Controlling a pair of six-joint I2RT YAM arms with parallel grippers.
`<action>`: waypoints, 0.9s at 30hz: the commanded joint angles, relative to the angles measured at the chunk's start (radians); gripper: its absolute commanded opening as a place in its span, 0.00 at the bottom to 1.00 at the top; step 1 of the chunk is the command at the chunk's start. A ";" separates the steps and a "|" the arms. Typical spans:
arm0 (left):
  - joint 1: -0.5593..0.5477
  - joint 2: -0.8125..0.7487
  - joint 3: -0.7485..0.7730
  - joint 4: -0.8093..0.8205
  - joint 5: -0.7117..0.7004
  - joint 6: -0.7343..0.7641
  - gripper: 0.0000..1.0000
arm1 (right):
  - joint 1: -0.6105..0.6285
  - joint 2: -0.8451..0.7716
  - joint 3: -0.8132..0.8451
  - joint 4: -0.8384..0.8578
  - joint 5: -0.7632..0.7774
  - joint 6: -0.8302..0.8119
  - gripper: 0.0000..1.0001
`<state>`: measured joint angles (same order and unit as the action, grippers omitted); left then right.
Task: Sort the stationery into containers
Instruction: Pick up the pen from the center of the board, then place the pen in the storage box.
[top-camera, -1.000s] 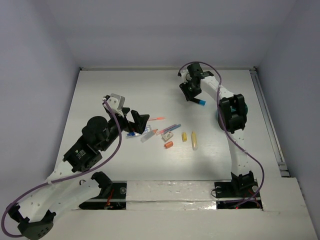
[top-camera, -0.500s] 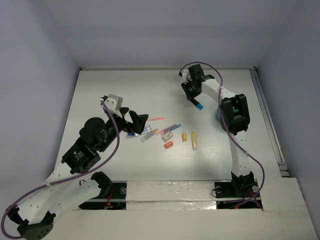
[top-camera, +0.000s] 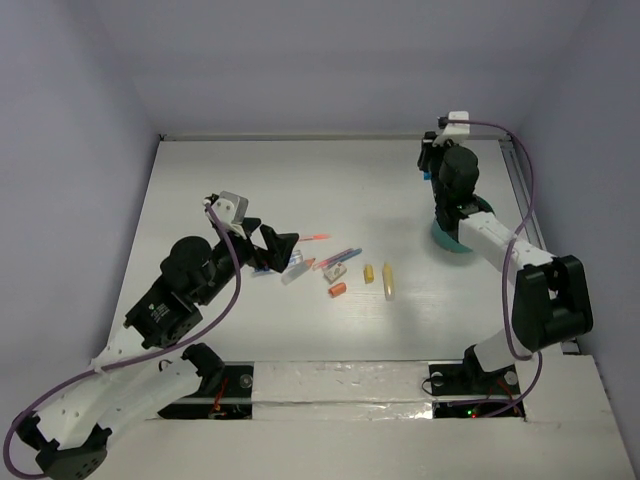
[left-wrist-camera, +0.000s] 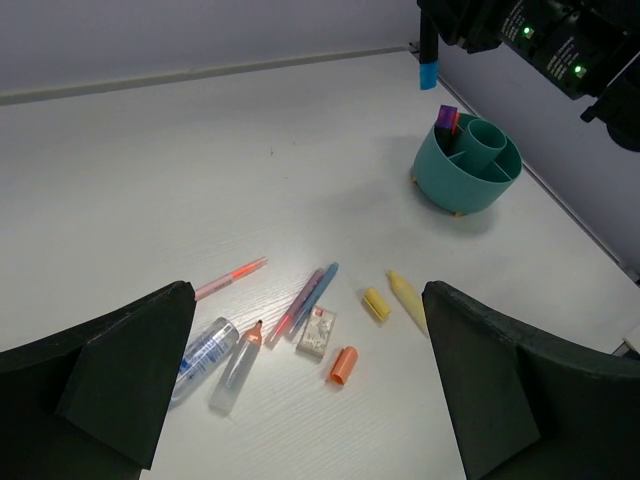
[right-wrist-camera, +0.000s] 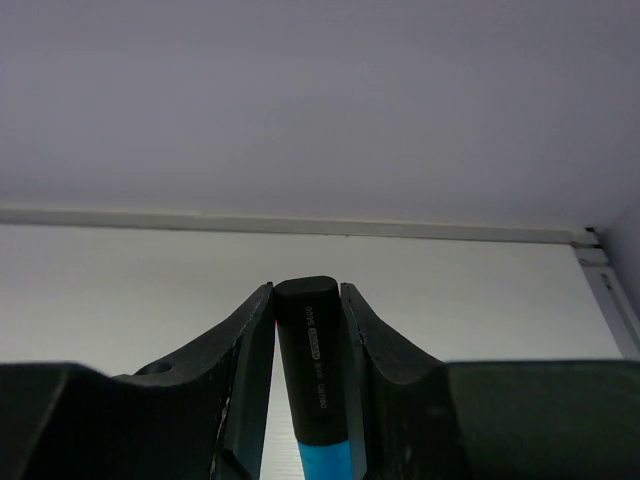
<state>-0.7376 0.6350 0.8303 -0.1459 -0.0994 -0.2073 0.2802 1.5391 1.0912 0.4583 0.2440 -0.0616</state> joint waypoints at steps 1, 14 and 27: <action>0.007 -0.015 -0.003 0.060 0.029 0.005 0.97 | -0.004 -0.013 -0.117 0.238 0.193 0.028 0.08; 0.007 -0.009 -0.005 0.063 0.043 0.006 0.97 | -0.064 -0.040 -0.293 0.442 0.347 0.058 0.07; 0.007 -0.004 -0.005 0.063 0.043 0.006 0.98 | -0.084 -0.027 -0.352 0.430 0.367 0.124 0.07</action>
<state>-0.7376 0.6357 0.8303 -0.1455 -0.0647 -0.2073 0.2066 1.5307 0.7414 0.8158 0.5709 0.0284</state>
